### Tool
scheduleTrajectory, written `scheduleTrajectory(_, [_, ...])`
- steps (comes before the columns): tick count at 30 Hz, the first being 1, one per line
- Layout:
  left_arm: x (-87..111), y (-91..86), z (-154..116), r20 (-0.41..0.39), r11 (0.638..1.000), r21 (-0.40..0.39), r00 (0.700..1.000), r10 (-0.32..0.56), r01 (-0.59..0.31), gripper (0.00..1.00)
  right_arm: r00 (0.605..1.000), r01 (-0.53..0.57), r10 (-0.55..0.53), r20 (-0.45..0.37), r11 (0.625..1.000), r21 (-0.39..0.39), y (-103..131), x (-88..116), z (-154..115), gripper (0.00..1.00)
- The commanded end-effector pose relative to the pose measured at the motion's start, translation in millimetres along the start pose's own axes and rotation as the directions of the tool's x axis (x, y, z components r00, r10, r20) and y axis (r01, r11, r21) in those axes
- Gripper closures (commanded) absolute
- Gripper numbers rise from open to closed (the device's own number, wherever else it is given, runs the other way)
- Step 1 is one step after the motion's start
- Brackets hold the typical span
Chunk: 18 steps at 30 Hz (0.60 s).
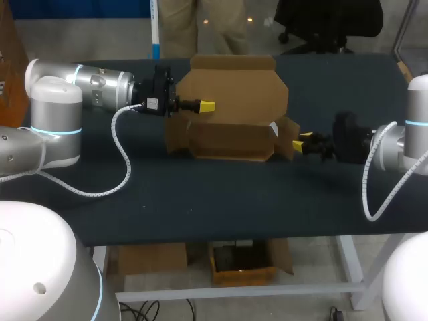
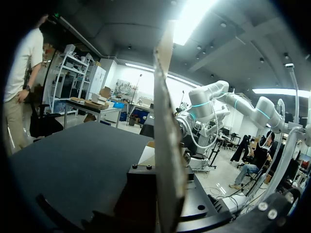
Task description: Assemble the packaging by folding the flat box into shape, placing the metal phone stand inside, and closing the box properly
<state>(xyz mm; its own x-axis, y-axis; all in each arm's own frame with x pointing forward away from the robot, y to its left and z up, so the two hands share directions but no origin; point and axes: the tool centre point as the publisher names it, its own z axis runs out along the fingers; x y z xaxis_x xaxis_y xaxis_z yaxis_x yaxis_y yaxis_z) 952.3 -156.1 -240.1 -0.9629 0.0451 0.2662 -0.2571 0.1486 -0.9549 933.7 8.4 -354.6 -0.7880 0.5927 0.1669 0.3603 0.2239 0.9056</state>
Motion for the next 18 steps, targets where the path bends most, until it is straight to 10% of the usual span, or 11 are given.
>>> scheduleTrajectory(1, [-1.4, 3.3, 0, -0.002, 1.0, -0.001, 1.0, 0.0, 0.0, 1.0, 1.0, -0.001, 0.001, -0.012, 1.0, -0.003, 0, -5, 7, 0.65])
scheduleTrajectory(18, [-1.4, 3.3, 0, -0.002, 1.0, -0.001, 1.0, 0.0, 0.0, 1.0, 1.0, 0.02, -0.02, 0.017, 1.0, 0.02, 3, -9, 27, 0.72])
